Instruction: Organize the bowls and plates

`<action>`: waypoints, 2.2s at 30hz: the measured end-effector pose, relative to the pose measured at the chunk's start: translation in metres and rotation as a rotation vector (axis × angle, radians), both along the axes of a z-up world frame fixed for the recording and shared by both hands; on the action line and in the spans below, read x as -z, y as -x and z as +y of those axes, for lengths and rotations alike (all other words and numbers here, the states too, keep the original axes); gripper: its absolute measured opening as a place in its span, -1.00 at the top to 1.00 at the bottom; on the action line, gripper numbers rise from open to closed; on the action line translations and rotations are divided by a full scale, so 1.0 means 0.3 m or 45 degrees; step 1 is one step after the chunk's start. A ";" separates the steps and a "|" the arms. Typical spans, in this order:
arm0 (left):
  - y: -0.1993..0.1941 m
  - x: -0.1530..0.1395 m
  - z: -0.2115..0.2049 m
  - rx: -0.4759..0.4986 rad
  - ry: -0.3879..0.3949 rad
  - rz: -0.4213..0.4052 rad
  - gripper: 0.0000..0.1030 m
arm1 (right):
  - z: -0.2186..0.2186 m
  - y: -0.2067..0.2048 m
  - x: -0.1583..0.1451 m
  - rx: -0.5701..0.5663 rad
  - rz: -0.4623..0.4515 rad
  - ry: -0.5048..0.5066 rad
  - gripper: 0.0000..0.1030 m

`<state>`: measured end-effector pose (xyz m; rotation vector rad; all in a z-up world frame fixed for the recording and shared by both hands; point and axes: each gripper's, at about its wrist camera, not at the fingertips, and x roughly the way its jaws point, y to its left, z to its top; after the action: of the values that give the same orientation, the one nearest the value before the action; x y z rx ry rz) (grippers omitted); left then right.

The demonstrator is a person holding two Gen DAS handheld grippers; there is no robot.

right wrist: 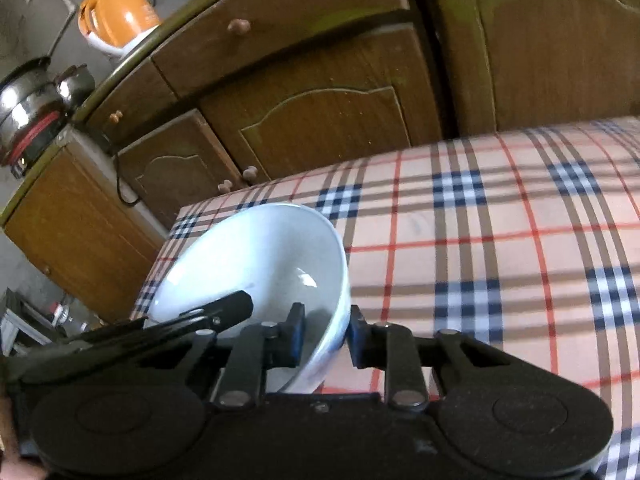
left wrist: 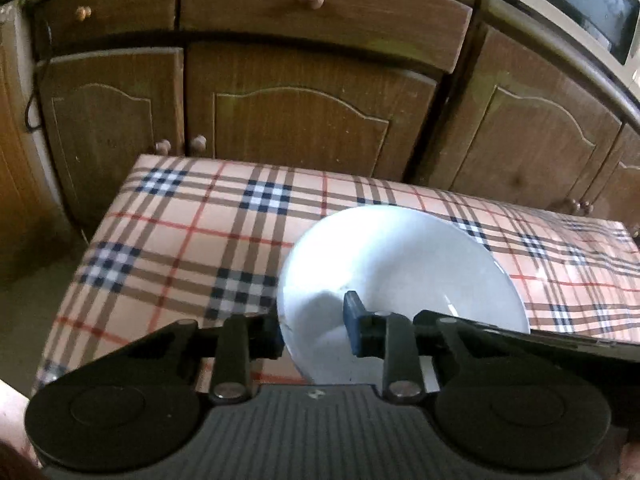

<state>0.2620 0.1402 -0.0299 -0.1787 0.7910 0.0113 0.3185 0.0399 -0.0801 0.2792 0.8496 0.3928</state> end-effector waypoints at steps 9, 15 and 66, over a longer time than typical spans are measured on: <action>0.123 -0.088 -0.065 -0.012 -0.020 -0.032 0.45 | -0.057 0.134 -0.102 0.009 -0.046 0.017 0.45; 0.228 -0.180 -0.125 0.000 -0.054 -0.077 0.45 | -0.114 0.249 -0.198 0.023 -0.090 0.006 0.45; 0.825 -0.387 -0.395 0.080 -0.132 -0.235 0.43 | -0.379 0.961 -0.442 0.101 -0.237 -0.010 0.44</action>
<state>0.0144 0.0217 0.0862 -0.0556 0.6097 -0.0232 0.0303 -0.0739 0.0524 0.2782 0.6522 0.3426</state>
